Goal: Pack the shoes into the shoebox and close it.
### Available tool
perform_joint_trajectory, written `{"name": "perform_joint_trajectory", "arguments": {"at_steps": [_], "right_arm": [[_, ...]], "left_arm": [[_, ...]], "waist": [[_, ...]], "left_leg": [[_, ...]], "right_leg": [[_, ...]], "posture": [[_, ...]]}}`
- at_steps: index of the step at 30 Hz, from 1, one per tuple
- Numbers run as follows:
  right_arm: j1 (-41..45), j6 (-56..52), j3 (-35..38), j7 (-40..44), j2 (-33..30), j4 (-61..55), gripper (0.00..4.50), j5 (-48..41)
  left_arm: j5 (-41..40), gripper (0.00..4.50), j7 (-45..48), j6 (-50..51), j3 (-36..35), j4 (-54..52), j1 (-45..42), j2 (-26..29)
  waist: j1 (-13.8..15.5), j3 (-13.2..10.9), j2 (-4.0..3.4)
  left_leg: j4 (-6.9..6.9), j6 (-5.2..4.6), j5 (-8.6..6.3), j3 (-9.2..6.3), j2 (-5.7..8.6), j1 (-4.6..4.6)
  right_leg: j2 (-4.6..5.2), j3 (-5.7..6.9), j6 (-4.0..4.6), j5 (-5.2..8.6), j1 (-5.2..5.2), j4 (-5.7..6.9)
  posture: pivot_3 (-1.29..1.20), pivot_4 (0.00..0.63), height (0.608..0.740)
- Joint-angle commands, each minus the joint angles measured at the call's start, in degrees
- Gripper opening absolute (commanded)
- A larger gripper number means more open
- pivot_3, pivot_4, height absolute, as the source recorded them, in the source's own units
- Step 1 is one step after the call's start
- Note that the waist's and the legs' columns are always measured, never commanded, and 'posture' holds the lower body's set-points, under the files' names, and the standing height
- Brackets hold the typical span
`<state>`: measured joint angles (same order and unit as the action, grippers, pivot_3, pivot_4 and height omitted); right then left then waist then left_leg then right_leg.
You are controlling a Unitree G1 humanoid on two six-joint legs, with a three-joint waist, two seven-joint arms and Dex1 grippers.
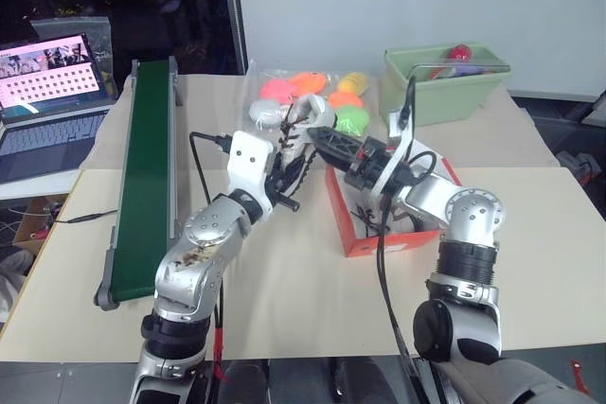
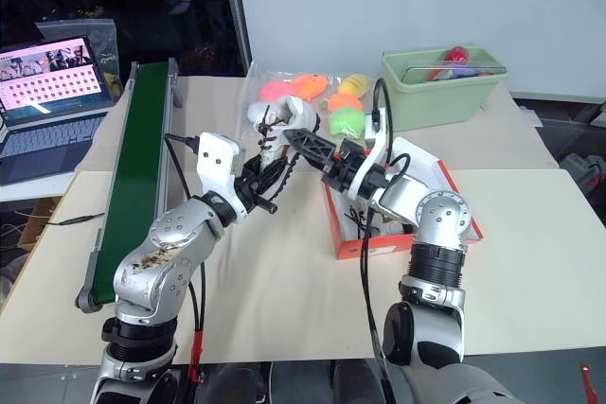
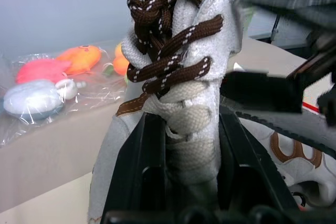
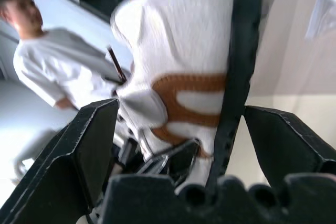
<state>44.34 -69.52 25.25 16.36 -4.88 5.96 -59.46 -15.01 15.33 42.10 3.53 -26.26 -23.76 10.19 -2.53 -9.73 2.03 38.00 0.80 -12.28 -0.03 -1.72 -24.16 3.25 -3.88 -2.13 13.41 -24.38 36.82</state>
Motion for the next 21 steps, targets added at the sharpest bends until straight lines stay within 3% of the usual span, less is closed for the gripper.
{"name": "perform_joint_trajectory", "arguments": {"at_steps": [1, 14, 21], "right_arm": [[0.12, 0.61, -0.40, -1.87, 0.52, -3.23, 4.50, -2.28], [-2.31, 2.71, -5.86, -1.76, -0.94, -2.78, 4.50, 1.27], [-1.05, 5.59, -4.67, -2.17, -0.83, -0.23, 4.50, 1.07]], "left_arm": [[-0.91, 1.14, 0.59, -1.03, -0.17, -1.17, -1.39, -0.01], [-3.81, 1.14, 1.55, -2.62, -2.01, -1.68, -4.31, -1.06], [-5.61, 1.14, 2.88, -1.46, -0.67, -3.08, -2.93, -0.79]], "waist": [[-0.03, 0.00, 0.00], [0.05, 0.00, 0.00], [-0.03, 0.00, 0.00]], "left_leg": [[0.00, 0.00, 0.00, 0.00, 0.00, 0.00], [0.00, 0.00, 0.00, 0.00, 0.00, 0.00], [0.00, 0.00, 0.00, 0.00, -0.01, 0.00]], "right_leg": [[-0.01, 0.00, 0.00, 0.00, 0.00, 0.01], [-0.01, 0.00, -0.01, 0.00, 0.00, -0.01], [-0.03, 0.00, -0.01, 0.00, 0.00, -0.01]], "posture": [[0.00, 0.150, 0.729], [0.00, 0.150, 0.729], [0.00, 0.150, 0.729]]}}
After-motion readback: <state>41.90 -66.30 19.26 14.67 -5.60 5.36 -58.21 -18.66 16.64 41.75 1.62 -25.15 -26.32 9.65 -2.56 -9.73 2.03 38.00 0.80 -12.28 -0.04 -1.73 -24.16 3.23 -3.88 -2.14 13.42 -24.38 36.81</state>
